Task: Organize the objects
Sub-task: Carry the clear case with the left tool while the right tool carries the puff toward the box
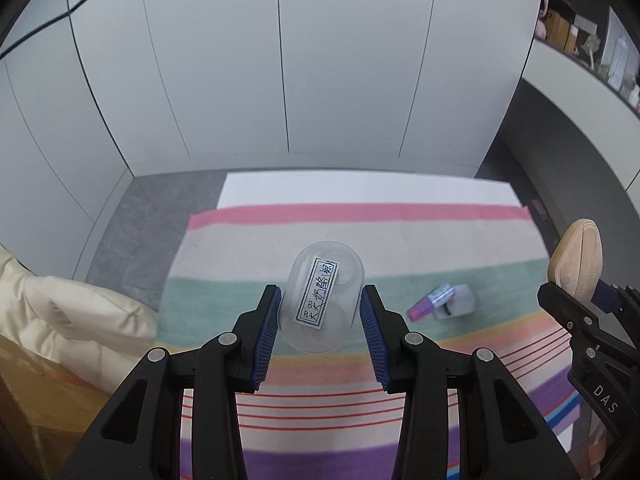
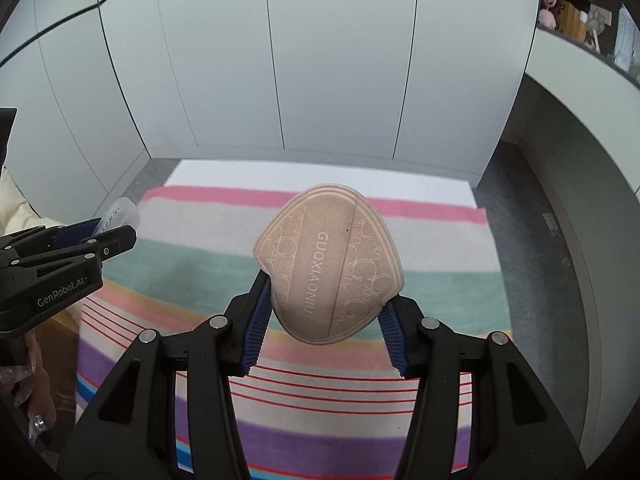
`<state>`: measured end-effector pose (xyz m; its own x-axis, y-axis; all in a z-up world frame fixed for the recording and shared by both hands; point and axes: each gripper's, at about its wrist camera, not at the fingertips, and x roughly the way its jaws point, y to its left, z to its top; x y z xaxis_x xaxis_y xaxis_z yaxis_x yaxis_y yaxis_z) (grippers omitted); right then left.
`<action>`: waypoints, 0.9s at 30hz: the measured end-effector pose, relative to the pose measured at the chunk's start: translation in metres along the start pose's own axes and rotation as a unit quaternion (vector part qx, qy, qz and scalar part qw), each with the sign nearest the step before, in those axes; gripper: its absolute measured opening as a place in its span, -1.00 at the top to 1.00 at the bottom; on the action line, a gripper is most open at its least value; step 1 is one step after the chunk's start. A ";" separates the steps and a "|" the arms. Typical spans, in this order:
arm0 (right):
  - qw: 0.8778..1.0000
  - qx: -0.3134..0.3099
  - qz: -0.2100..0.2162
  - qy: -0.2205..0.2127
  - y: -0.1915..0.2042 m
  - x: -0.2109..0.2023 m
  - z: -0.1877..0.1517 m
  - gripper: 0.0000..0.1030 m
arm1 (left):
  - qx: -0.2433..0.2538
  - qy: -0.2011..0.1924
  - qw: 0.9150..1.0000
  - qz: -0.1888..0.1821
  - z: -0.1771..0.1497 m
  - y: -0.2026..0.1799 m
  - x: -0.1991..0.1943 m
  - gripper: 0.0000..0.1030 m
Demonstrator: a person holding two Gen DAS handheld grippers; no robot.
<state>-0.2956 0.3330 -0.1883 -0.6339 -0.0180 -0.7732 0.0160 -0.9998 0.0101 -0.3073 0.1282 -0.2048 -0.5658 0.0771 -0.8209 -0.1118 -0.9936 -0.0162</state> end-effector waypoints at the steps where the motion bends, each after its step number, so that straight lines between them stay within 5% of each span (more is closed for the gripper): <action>1: 1.000 -0.001 0.000 -0.004 0.001 -0.008 0.002 -0.02 | 0.000 -0.003 1.000 -0.001 0.001 0.001 -0.005 0.19; 16: 0.999 -0.002 0.004 -0.046 0.008 -0.101 0.017 -0.02 | -0.024 -0.044 0.999 -0.014 0.013 0.010 -0.097 0.19; 27: 0.999 -0.006 -0.004 -0.038 0.004 -0.141 0.000 -0.02 | -0.002 -0.034 0.999 -0.009 -0.020 0.001 -0.131 0.19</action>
<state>-0.2066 0.3321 -0.0794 -0.6910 -0.0104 -0.7228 0.0192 -0.9998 -0.0039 -0.2168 0.1159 -0.1090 -0.6179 0.0996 -0.7799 -0.1188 -0.9924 -0.0327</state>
